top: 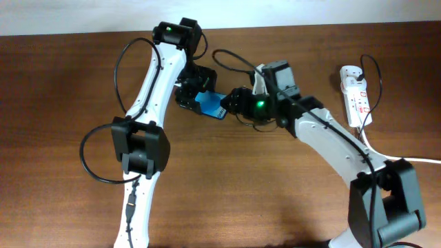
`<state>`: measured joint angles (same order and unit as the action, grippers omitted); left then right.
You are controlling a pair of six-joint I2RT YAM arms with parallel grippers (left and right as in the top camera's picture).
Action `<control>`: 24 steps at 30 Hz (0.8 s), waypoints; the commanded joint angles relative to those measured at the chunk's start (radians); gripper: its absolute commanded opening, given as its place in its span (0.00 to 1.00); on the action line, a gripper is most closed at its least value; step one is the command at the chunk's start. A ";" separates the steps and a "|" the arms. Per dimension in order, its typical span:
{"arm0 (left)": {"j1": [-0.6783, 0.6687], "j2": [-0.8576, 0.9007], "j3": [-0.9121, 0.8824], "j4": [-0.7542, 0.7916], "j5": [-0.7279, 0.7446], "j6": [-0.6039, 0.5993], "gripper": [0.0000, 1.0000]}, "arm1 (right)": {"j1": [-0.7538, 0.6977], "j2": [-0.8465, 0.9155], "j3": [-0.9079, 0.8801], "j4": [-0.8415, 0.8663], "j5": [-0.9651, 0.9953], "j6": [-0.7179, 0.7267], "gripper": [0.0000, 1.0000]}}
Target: Plug charger to phone and switch on socket
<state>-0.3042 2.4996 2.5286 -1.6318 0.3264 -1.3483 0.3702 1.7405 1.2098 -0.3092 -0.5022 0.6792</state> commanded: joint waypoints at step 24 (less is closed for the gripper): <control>-0.033 -0.007 0.026 -0.027 0.167 0.009 0.00 | 0.042 0.083 0.013 0.095 0.134 0.110 0.04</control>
<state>-0.3511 2.4996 2.5389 -1.6539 0.4831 -1.3548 0.4412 1.8332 1.2098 -0.2272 -0.3546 0.8295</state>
